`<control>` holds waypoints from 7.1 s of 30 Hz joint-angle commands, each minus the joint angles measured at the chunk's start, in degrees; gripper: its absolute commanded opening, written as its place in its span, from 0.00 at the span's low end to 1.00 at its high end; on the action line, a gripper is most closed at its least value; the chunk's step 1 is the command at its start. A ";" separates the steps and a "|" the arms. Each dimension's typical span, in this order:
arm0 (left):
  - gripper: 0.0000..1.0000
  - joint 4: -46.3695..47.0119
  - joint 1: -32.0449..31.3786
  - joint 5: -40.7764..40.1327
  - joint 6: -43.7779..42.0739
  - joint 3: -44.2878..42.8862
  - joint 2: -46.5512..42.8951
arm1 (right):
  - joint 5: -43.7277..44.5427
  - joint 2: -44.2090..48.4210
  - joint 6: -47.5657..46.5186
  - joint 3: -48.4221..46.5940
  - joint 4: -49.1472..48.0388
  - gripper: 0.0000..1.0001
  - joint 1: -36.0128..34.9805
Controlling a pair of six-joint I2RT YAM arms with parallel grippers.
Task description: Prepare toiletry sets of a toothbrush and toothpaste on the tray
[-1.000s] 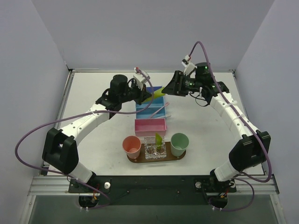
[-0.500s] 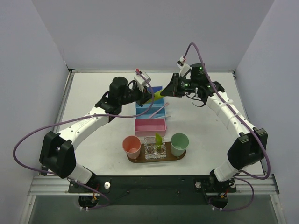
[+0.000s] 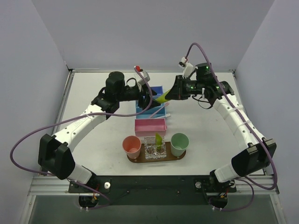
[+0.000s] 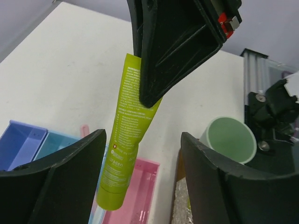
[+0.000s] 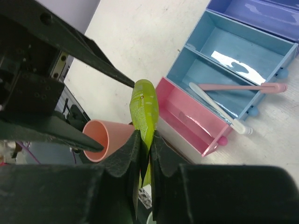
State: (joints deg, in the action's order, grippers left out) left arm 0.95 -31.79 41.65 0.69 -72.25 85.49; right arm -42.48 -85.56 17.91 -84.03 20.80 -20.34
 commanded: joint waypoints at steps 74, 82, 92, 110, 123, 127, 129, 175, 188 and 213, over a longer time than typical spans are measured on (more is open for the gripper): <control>0.76 5.88 9.89 11.43 8.44 12.92 -19.47 | 15.49 31.42 -6.57 10.20 8.03 0.00 -13.15; 0.77 -0.84 13.60 -7.86 4.33 12.31 -20.90 | 28.11 29.14 -7.19 5.29 11.97 0.00 -23.24; 0.77 -7.90 13.60 -37.52 3.88 12.75 -21.42 | 42.30 19.91 -7.89 1.59 14.54 0.00 -38.90; 0.77 -7.54 13.51 -36.20 3.97 12.92 -20.89 | 43.62 10.15 -7.37 1.76 14.27 0.00 -40.31; 0.77 -7.54 13.51 -36.20 3.97 12.92 -20.98 | 44.50 9.01 -6.22 1.32 17.17 0.00 -41.54; 0.77 -7.63 13.51 -36.20 4.06 12.92 -21.07 | 44.85 8.30 -6.40 1.50 17.26 0.00 -41.80; 0.77 -7.54 13.51 -36.29 3.97 12.92 -21.07 | 45.46 8.04 -6.84 1.59 17.17 0.00 -41.80; 0.77 -7.54 13.42 -35.58 3.88 12.92 -20.54 | 45.38 2.50 -7.63 8.09 10.23 0.00 -42.50; 0.77 -7.54 13.42 -35.50 3.88 12.92 -20.28 | 45.20 1.10 -7.37 9.23 9.52 0.00 -42.50; 0.77 -7.46 13.42 -37.43 3.27 13.27 -21.68 | 42.92 6.27 -7.54 5.02 9.44 0.41 -42.33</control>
State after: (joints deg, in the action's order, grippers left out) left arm -7.60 -18.39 5.56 4.99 -58.83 65.43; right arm 1.15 -83.74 10.46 -75.13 30.55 -62.35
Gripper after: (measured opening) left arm 0.770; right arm 0.358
